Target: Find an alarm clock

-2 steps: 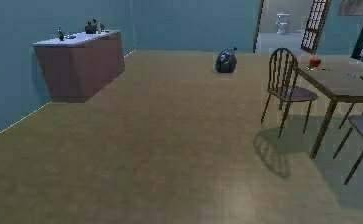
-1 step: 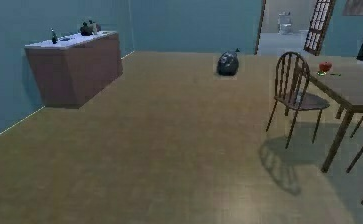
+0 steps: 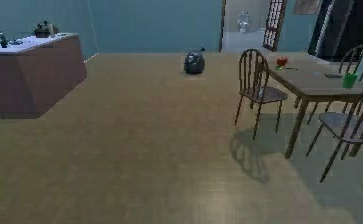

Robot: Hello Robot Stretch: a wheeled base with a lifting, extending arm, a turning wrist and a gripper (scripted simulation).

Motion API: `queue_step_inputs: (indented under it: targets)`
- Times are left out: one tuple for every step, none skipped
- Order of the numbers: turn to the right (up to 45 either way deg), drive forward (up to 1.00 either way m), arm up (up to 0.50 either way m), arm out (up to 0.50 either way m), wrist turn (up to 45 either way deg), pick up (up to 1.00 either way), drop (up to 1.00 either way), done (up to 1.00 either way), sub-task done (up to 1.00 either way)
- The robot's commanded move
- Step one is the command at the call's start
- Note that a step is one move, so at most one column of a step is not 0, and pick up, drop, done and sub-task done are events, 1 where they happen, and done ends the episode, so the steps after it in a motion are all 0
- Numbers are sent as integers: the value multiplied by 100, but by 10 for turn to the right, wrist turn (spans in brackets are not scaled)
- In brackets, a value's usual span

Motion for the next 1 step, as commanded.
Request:
queue_step_inputs:
  targets:
    - [0,100,0,0,0,0,0,0,0]
